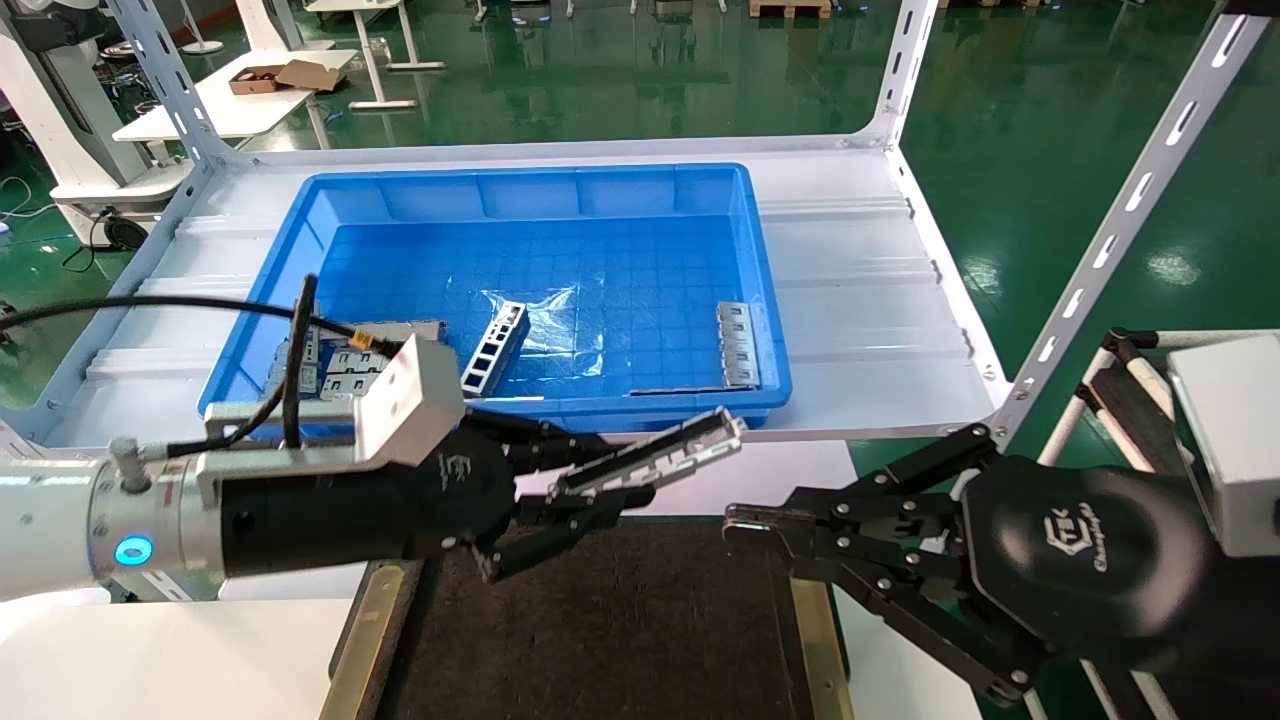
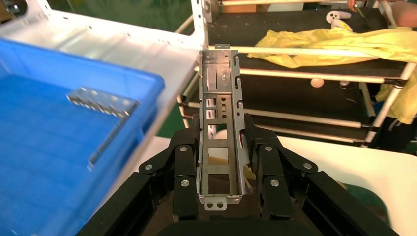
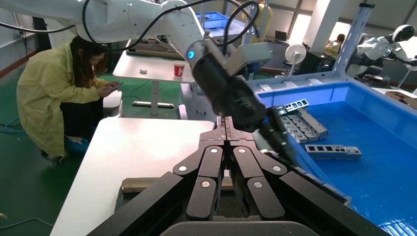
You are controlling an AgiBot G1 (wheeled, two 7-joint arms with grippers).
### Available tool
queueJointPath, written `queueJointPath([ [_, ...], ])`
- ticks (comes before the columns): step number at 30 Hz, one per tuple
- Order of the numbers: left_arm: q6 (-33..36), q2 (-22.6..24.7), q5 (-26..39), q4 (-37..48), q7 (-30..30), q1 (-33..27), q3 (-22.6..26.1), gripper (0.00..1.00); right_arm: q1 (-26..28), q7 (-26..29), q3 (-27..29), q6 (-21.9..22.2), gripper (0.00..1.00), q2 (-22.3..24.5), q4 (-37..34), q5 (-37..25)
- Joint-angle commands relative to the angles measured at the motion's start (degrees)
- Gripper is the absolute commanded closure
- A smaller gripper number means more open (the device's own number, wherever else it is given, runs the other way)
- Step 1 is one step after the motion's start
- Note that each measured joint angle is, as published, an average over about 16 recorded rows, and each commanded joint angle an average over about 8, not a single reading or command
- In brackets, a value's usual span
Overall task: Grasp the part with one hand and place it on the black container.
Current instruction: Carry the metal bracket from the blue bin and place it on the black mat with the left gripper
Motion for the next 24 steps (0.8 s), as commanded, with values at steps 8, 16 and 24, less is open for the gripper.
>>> queueJointPath([
  [8,-5.1,-4.2,1.2,-7.4,-2.4,8.1,2.0,1.00,0.0,0.0,0.0,0.0,1.00,0.0,0.0,0.0],
  [16,-14.0,-3.3,3.5,-7.6,-5.5,15.6,4.9,1.00,0.0,0.0,0.0,0.0,1.00,0.0,0.0,0.0],
  [24,-27.7,0.6,6.4,-6.5,-13.6,22.1,8.7,1.00,0.0,0.0,0.0,0.0,1.00,0.0,0.0,0.0],
])
